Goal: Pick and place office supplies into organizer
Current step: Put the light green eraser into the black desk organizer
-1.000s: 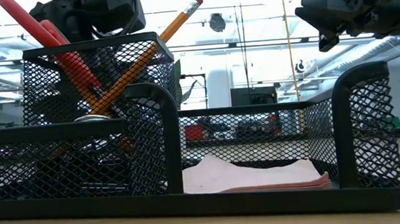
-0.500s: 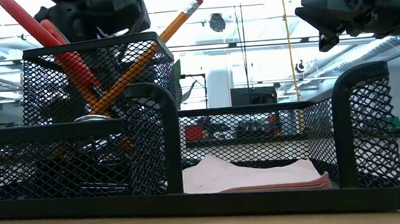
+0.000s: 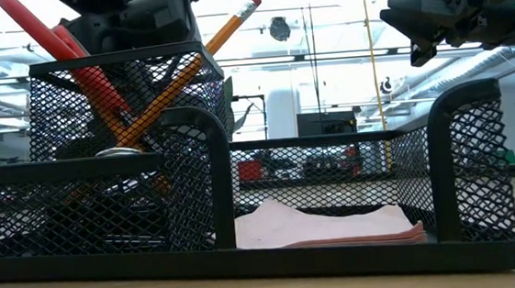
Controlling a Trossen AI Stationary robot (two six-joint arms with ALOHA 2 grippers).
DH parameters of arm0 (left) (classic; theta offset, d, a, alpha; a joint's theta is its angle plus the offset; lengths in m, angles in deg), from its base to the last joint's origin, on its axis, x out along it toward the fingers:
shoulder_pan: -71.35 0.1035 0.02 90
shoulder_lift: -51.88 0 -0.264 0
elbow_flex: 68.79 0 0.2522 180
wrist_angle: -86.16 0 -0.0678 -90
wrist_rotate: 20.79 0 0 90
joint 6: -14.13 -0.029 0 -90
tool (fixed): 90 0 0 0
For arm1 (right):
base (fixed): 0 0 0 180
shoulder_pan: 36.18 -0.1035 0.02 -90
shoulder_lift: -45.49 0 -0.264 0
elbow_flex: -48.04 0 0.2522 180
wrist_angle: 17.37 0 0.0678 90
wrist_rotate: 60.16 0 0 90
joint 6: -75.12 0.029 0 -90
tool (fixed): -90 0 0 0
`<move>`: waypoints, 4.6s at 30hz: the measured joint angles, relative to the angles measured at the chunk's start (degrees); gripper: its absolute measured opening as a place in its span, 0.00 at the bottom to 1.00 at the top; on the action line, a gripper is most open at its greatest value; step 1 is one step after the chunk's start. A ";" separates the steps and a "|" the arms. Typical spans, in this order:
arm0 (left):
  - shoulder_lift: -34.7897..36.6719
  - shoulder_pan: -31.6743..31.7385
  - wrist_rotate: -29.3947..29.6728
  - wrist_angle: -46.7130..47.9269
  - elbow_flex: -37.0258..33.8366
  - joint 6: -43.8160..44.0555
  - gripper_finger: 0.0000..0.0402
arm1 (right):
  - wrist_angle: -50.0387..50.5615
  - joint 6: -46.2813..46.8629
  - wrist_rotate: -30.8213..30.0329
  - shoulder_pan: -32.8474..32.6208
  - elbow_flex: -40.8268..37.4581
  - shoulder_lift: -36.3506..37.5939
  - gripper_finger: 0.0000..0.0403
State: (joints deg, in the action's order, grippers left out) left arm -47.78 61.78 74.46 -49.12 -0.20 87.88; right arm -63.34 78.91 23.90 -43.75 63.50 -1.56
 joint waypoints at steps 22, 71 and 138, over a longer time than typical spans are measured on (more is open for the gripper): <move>-0.07 -0.98 1.81 6.11 -0.04 5.48 0.87 | 0.00 0.00 0.00 0.00 0.00 0.00 0.23; -4.96 -3.03 3.15 7.13 5.07 6.29 0.53 | 0.42 0.00 0.00 0.00 0.02 0.02 0.23; 16.03 -6.94 21.88 -22.86 4.87 -59.40 0.16 | 3.15 0.00 0.00 -0.01 -0.20 -1.06 0.23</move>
State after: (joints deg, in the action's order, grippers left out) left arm -31.75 54.84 96.34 -71.98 4.67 28.48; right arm -60.18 78.91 23.90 -43.76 63.30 -2.63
